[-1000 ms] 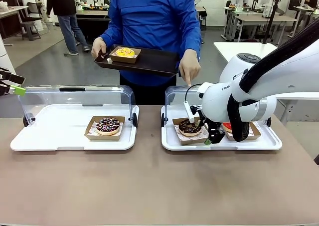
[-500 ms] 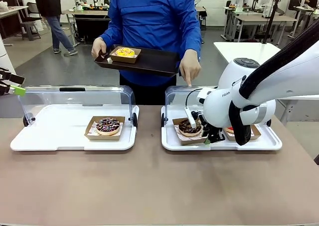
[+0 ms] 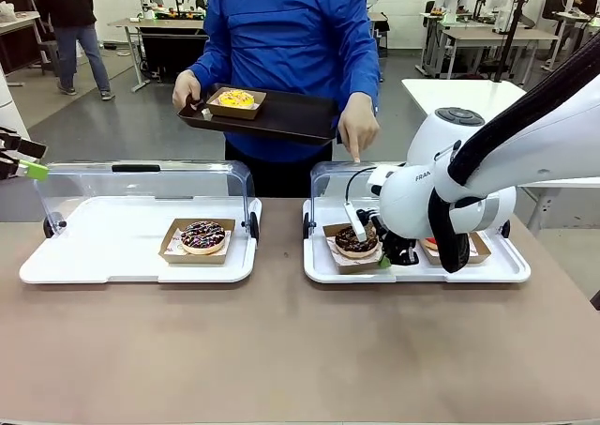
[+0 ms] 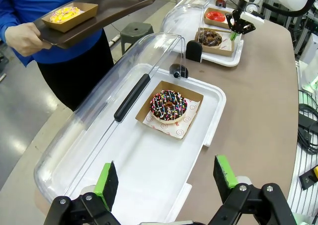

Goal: Provide the desired donut to the person.
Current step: Pick up and lift the Paper togo box containing the Donut pointed at by the person.

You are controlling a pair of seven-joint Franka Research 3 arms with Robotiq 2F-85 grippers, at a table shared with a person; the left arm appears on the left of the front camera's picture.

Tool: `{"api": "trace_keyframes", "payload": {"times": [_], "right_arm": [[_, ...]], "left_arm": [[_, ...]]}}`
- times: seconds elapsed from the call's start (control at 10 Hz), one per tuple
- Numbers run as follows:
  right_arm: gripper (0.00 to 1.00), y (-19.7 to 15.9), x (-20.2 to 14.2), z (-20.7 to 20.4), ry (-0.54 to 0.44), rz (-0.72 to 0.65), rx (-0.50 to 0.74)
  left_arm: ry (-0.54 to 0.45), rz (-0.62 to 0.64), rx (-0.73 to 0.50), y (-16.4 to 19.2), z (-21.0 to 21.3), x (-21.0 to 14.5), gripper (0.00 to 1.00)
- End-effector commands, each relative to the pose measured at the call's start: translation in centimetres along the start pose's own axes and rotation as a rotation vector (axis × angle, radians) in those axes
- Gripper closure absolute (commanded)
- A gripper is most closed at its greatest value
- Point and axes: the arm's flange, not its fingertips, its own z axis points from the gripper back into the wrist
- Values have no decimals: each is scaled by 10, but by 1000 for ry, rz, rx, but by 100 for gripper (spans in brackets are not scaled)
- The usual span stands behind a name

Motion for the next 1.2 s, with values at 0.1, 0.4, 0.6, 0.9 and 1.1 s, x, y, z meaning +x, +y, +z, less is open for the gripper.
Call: {"api": "trace_keyframes", "payload": {"times": [0.1, 0.4, 0.6, 0.9, 1.1], "right_arm": [[100, 15, -8, 42, -8, 16, -11], [100, 76, -21, 139, -53, 19, -6], [100, 109, -24, 202, -138, 32, -45], [100, 142, -13, 265, -102, 33, -79], [100, 126, -6, 271, -168, -12, -140]], "left_arm": [[-20, 0, -4, 0, 1, -1, 0], [-20, 0, -4, 0, 1, -1, 0], [-20, 0, -4, 0, 1, -1, 0], [-20, 0, -4, 0, 1, -1, 0], [-20, 0, -4, 0, 1, -1, 0]]}}
